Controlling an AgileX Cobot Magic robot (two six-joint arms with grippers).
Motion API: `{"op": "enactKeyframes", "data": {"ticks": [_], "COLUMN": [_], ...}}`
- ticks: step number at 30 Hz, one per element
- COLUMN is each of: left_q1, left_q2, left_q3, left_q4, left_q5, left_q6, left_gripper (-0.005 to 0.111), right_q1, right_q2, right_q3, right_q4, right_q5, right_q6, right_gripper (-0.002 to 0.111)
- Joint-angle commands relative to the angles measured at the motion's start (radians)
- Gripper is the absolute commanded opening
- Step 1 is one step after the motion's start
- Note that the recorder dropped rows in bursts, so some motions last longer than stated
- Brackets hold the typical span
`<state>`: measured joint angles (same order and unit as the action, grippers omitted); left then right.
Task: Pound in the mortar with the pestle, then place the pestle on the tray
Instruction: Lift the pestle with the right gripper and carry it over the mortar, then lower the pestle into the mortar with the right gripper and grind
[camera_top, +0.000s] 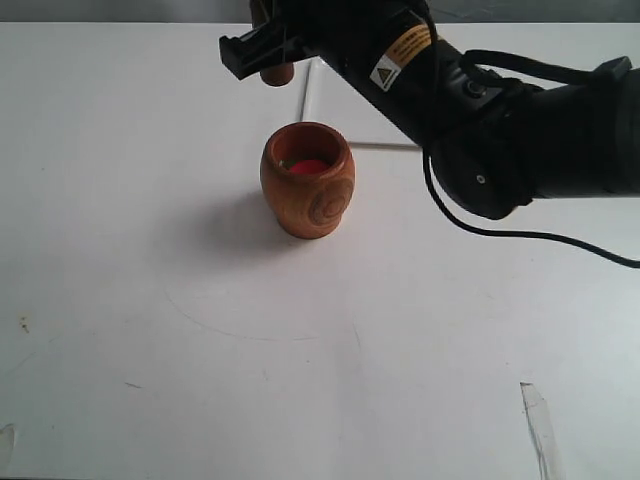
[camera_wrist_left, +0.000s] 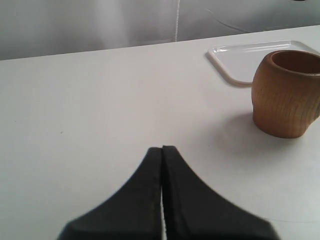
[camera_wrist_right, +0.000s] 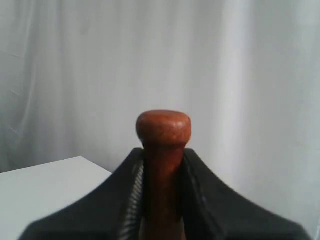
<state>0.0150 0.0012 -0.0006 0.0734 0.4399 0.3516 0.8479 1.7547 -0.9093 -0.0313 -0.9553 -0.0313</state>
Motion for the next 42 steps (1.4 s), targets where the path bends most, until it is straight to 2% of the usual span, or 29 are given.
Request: {"op": "enactKeyframes", "data": {"ticks": [1,6,13,18,23,29,34,42], "left_q1": [-0.008,-0.008,-0.008,-0.008,-0.008,-0.008,-0.008,-0.008], "left_q2": [-0.001,-0.001,-0.001,-0.001,-0.001,-0.001,-0.001,-0.001], "left_q3": [0.001,0.001,0.001,0.001,0.001,0.001,0.001,0.001], "left_q4": [-0.007,-0.007,-0.007,-0.007,-0.007,-0.007,-0.007,-0.007], "left_q5": [-0.003,-0.003,-0.003,-0.003,-0.003,-0.003,-0.003,-0.003], "left_q6": [-0.008,-0.008,-0.008,-0.008,-0.008,-0.008,-0.008,-0.008], "left_gripper": [0.0,0.0,0.0,0.0,0.0,0.0,0.0,0.0], "right_q1": [-0.009,-0.032,-0.033,-0.033,-0.033,-0.033,-0.033,-0.033], "right_q2": [-0.002,0.001,0.105,0.244,0.306,0.251,0.125,0.017], "right_q3": [0.006,0.015,0.1,0.098,0.098,0.098,0.098,0.098], "right_q4": [-0.015,-0.018,-0.013,-0.029,-0.007,-0.002,0.008,0.008], "right_q5": [0.005,0.06,-0.102,-0.147,-0.161,-0.248,-0.244,-0.044], "right_q6": [-0.024,0.003,0.058,0.156,0.155,0.155,0.076,-0.011], "right_gripper": [0.0,0.0,0.0,0.0,0.0,0.0,0.0,0.0]}}
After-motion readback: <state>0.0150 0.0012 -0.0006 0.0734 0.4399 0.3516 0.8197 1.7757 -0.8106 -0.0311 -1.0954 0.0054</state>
